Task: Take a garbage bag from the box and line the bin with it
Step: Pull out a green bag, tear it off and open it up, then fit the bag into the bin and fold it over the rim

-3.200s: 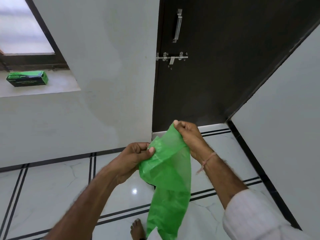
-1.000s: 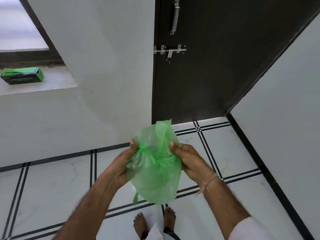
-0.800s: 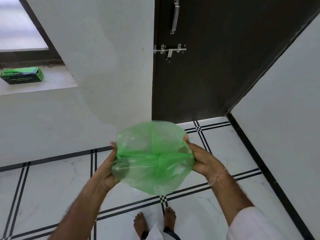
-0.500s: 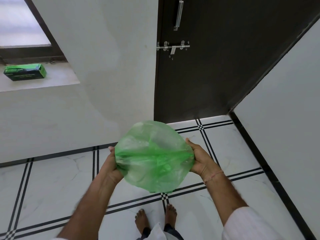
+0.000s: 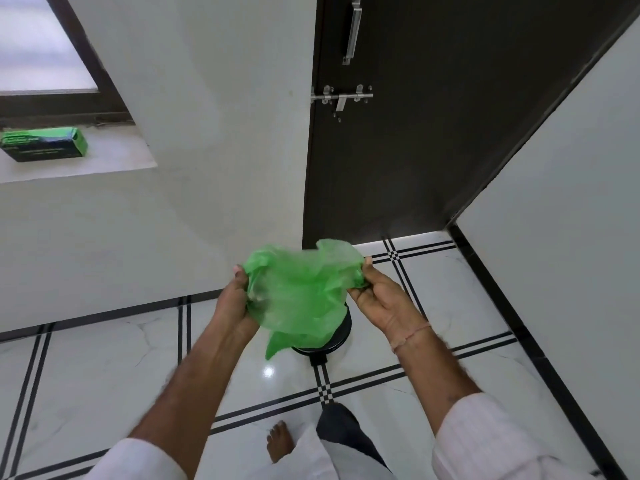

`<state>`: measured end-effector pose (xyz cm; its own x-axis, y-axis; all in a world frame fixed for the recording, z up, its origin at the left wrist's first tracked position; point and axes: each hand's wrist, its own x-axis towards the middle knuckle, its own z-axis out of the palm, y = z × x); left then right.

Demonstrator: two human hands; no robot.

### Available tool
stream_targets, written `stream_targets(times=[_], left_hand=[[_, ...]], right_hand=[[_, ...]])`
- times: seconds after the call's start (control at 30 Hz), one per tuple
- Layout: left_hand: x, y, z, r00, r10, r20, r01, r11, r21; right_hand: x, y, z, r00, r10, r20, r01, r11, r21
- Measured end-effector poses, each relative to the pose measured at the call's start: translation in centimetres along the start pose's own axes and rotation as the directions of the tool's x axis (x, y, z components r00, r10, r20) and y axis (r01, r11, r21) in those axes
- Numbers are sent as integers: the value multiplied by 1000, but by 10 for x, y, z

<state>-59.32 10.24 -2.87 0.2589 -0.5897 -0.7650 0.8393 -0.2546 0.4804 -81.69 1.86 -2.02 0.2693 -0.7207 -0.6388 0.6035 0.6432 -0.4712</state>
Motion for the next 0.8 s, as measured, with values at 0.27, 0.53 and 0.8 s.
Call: stream_targets(times=[0.27, 0.53, 0.8], left_hand=[[11, -21, 2, 1000, -17, 2, 17, 995, 103], [69, -36, 11, 985, -51, -167, 80, 983, 167], [159, -70, 12, 963, -178, -201, 190, 981, 43]], right_hand=[[10, 12, -13, 1000, 1, -19, -1, 1000, -28], [85, -7, -31, 993, -48, -112, 49, 999, 8], [161, -19, -111, 986, -130, -108, 128, 991, -31]])
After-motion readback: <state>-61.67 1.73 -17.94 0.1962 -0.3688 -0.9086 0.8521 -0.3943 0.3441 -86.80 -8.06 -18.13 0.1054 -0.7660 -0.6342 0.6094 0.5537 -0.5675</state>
